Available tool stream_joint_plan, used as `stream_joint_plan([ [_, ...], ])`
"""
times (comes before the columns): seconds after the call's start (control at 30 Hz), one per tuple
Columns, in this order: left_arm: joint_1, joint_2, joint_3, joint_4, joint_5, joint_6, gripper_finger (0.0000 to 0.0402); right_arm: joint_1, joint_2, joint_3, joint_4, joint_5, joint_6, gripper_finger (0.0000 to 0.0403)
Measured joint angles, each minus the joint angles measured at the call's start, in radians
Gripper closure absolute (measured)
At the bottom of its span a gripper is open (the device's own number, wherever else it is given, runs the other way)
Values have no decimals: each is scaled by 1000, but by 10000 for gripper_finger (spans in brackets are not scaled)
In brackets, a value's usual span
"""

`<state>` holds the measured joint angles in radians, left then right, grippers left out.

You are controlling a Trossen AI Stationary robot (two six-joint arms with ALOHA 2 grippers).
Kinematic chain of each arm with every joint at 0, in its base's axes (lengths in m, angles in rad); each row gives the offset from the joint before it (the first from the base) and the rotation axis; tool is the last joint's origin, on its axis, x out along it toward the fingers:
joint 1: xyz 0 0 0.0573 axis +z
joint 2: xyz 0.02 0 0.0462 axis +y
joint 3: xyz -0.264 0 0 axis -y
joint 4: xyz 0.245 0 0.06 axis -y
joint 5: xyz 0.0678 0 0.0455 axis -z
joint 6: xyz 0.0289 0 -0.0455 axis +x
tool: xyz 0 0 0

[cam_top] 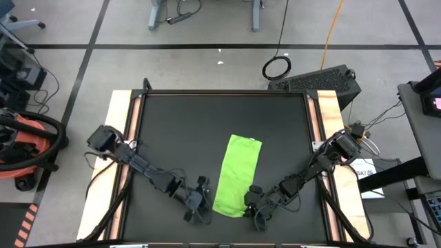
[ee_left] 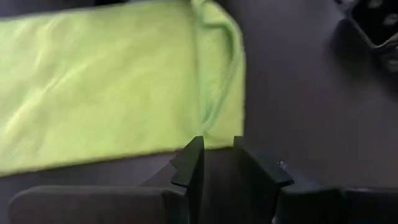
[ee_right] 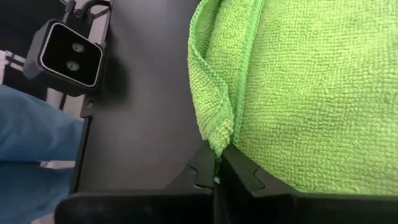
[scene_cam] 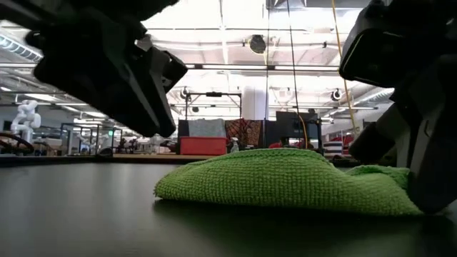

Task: Roll towel
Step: Roll the green microfiber cloth

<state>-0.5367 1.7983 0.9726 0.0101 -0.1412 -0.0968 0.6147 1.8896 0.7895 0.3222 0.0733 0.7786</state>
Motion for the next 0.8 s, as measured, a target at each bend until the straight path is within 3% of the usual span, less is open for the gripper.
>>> stream_joint_plan([
  [0.13, -16, 37, 0, 80, -12, 48, 289, -31, 0, 0, 2, -50, 20, 403],
  [0.33, -20, 46, 2, 89, -46, 117, 195, -68, 0, 0, 9, -101, 30, 403],
  [0.43, -20, 46, 2, 102, -30, 163, 170, -81, 0, 0, 11, -114, 34, 403],
  [0.8, -22, 100, 2, 98, 34, 268, 232, -91, 0, 0, 16, -107, 67, 402],
])
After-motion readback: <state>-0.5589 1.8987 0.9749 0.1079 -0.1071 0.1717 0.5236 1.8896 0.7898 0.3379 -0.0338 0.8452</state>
